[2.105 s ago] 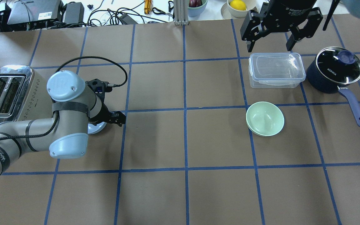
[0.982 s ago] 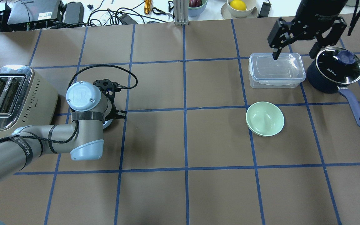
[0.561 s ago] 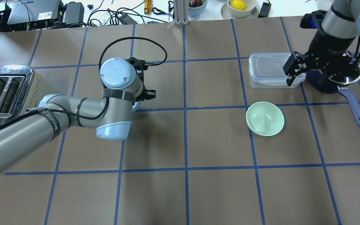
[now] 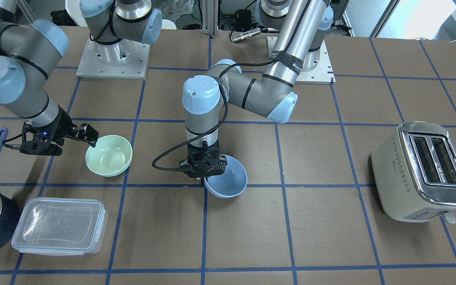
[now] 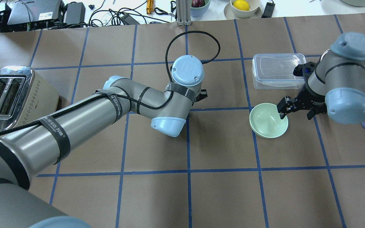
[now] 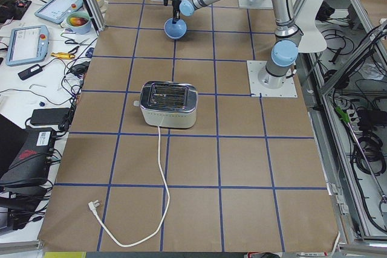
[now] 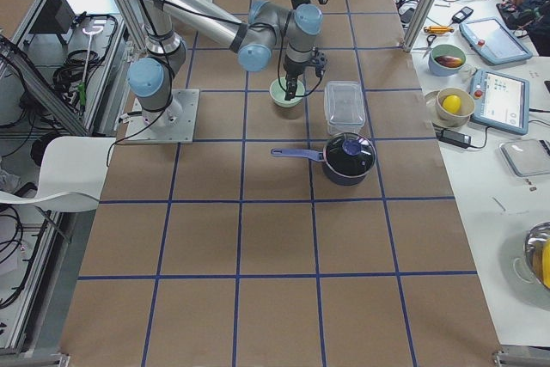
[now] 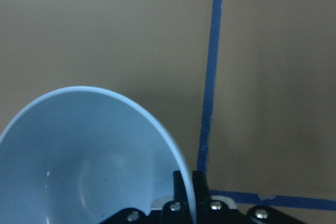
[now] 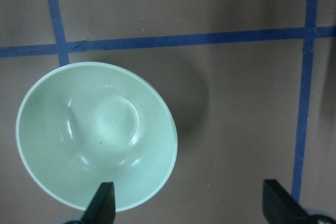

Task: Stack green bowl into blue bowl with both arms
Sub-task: 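Slide the blue bowl toward center while right gripper grasps green bowl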

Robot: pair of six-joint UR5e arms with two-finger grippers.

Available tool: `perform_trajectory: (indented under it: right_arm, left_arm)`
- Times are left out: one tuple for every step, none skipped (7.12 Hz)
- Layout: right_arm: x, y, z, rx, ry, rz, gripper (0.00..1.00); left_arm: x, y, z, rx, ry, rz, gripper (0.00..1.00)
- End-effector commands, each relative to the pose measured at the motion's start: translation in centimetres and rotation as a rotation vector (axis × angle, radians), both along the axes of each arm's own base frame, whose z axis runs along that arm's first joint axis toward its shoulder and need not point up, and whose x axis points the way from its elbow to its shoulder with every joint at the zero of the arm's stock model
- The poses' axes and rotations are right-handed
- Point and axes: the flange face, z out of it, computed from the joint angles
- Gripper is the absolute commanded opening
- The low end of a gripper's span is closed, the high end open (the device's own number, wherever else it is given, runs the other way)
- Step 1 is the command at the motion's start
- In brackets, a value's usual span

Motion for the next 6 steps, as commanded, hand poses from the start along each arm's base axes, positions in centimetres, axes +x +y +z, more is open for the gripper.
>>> perform_trajectory:
  right_arm:
    - [0.3,1.1,-5.3,-0.059,0.014,-0.004,0.83]
    - [0.3,1.1,-5.3,-0.059,0.016,-0.006,0.65]
    - [0.3,1.1,-5.2,-0.057,0.016,-0.009,0.27]
    - [0.2,1.0,-4.9,-0.063,0.017,-0.010,0.09]
    - [0.5,0.9,-4.7,-0.074,-0.010,-0.013,0.02]
    - [0.7,0.6,-4.5,-0.089,-0.042,-0.014,0.00]
  left_arm:
    - [-1.9,1.8,-1.9,0.042,-0.019,0.030,0.00]
    - [-2.2,2.1,-1.1,0.030,-0.013,0.024,0.35]
    - [-2.1,2.0,0.4,-0.001,0.007,0.016,0.99]
    - [-1.5,1.6,2.9,-0.037,0.022,0.020,1.00]
    - [0.4,1.1,4.9,-0.051,0.001,-0.031,1.00]
    - [4.5,-0.3,7.2,-0.042,-0.023,-0.049,1.00]
